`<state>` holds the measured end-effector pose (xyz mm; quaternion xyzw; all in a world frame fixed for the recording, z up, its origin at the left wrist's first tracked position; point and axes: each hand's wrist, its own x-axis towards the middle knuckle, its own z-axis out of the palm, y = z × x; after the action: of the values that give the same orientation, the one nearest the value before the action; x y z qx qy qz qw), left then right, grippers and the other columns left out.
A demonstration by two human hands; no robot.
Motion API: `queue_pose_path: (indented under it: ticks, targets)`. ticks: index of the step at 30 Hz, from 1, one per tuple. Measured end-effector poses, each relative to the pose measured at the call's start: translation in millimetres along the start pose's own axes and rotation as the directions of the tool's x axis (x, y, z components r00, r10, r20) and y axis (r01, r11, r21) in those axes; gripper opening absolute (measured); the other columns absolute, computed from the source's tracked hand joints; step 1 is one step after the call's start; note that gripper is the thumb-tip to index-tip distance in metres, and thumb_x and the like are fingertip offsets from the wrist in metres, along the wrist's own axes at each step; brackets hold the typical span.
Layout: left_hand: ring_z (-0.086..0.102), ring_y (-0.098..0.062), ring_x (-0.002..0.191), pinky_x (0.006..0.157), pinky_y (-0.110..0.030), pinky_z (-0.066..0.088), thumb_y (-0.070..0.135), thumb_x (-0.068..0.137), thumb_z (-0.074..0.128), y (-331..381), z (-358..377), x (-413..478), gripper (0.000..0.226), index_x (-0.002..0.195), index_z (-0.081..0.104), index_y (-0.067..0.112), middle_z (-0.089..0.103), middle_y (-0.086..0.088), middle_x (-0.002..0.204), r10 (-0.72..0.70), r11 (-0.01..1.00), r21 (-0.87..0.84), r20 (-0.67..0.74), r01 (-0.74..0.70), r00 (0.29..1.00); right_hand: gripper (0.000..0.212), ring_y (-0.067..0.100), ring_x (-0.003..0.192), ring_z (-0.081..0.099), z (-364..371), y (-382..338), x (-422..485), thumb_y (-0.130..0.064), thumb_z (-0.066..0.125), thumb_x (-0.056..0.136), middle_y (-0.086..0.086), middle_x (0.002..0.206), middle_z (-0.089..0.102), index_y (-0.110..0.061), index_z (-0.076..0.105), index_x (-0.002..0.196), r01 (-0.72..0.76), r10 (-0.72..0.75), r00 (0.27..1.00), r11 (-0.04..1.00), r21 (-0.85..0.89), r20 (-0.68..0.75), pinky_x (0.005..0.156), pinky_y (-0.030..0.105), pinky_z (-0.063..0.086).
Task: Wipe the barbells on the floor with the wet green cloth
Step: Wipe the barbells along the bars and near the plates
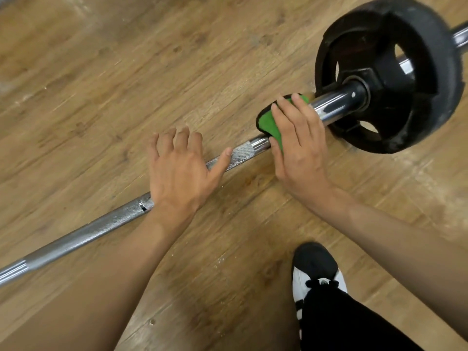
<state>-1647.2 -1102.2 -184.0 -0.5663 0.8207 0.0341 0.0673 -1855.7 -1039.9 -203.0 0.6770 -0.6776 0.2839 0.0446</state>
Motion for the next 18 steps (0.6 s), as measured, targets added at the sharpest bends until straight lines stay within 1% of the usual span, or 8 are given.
queue_pose_path:
  ticks: [2, 5, 7, 9, 11, 13, 15, 18]
  targets:
    - [0.045, -0.039, 0.139, 0.119, -0.056, 0.024, 0.077, 0.097, 0.005, 4.8, 0.5, -8.0, 0.097, 0.131, 0.064, 0.008, 0.059, -0.017, 0.145, 0.002, 1.000, -0.003, 0.004, -0.002, 1.000, 0.032, 0.034, 0.127, 0.058, -8.4, -0.2, 14.7, -0.017, 0.054, 0.103, 0.014, 0.130, 0.067, -0.002, 0.067, 0.129, -0.022, 0.024, 0.994, 1.000, -0.016, 0.111, 0.109, 0.046, 0.044]
    - [0.045, -0.039, 0.140, 0.119, -0.057, 0.026, 0.077, 0.097, 0.002, 11.3, 0.3, -20.8, 0.100, 0.131, 0.064, 0.007, 0.059, -0.018, 0.146, 0.002, 1.000, -0.011, 0.024, -0.001, 1.000, 0.024, 0.033, 0.095, 0.065, -22.2, -12.1, 46.3, -0.026, 0.055, 0.096, 0.008, 0.099, 0.070, -0.012, 0.073, 0.102, -0.134, 0.190, 0.908, 0.976, -0.173, 0.372, 0.073, 0.038, 0.042]
    - [0.046, -0.039, 0.139, 0.118, -0.057, 0.027, 0.077, 0.098, 0.002, 15.6, 0.9, -29.5, 0.099, 0.130, 0.065, 0.007, 0.059, -0.018, 0.145, 0.010, 1.000, -0.008, 0.032, -0.010, 0.999, 0.021, 0.036, 0.093, 0.064, -27.6, -19.7, 57.5, -0.027, 0.055, 0.094, 0.009, 0.093, 0.067, -0.014, 0.070, 0.098, -0.203, 0.320, 0.815, 0.938, -0.280, 0.483, 0.068, 0.036, 0.035]
    - [0.048, -0.039, 0.138, 0.117, -0.057, 0.029, 0.075, 0.099, 0.004, 20.0, 1.9, -38.0, 0.096, 0.128, 0.066, 0.008, 0.060, -0.018, 0.144, 0.022, 1.000, -0.008, 0.024, -0.022, 0.999, 0.018, 0.037, 0.091, 0.062, -30.1, -20.7, 55.9, -0.026, 0.056, 0.093, 0.008, 0.087, 0.058, -0.013, 0.069, 0.097, -0.218, 0.385, 0.764, 0.909, -0.355, 0.518, 0.068, 0.036, 0.032]
    - [0.049, -0.039, 0.137, 0.115, -0.057, 0.029, 0.072, 0.101, 0.004, 23.8, 4.0, -45.8, 0.093, 0.126, 0.066, 0.008, 0.061, -0.017, 0.143, 0.033, 0.999, -0.012, 0.012, -0.033, 0.999, 0.014, 0.031, 0.079, 0.056, -28.5, -24.1, 41.8, -0.022, 0.059, 0.092, 0.006, 0.084, 0.058, -0.012, 0.068, 0.092, -0.168, 0.359, 0.806, 0.901, -0.401, 0.470, 0.066, 0.035, 0.030]
    - [0.050, -0.039, 0.135, 0.113, -0.057, 0.030, 0.068, 0.103, 0.000, 27.3, 5.9, -52.3, 0.091, 0.123, 0.066, 0.008, 0.062, -0.016, 0.142, 0.045, 0.999, -0.026, 0.015, -0.045, 0.999, 0.009, 0.029, 0.072, 0.057, -23.8, -22.7, 19.8, -0.018, 0.065, 0.087, 0.006, 0.079, 0.063, -0.011, 0.069, 0.083, -0.126, 0.256, 0.910, 0.921, -0.369, 0.327, 0.064, 0.035, 0.032]
    - [0.052, -0.040, 0.132, 0.111, -0.058, 0.032, 0.065, 0.105, -0.001, 31.0, 7.1, -58.6, 0.090, 0.120, 0.067, 0.008, 0.063, -0.016, 0.140, 0.055, 0.998, -0.041, 0.034, -0.054, 0.998, 0.013, 0.030, 0.079, 0.062, -21.4, -15.8, -3.3, -0.017, 0.061, 0.092, 0.007, 0.084, 0.067, -0.010, 0.071, 0.088, -0.114, 0.166, 0.971, 0.953, -0.280, 0.170, 0.071, 0.038, 0.041]
    - [0.055, -0.040, 0.128, 0.110, -0.057, 0.033, 0.064, 0.105, -0.001, 34.8, 7.9, -66.5, 0.091, 0.116, 0.070, 0.008, 0.067, -0.015, 0.134, 0.061, 0.998, -0.036, 0.056, -0.059, 0.997, 0.020, 0.030, 0.097, 0.065, -27.7, -11.2, -22.9, -0.016, 0.056, 0.101, 0.008, 0.102, 0.073, -0.007, 0.074, 0.106, -0.083, 0.097, 0.990, 0.988, -0.134, 0.102, 0.087, 0.040, 0.047]
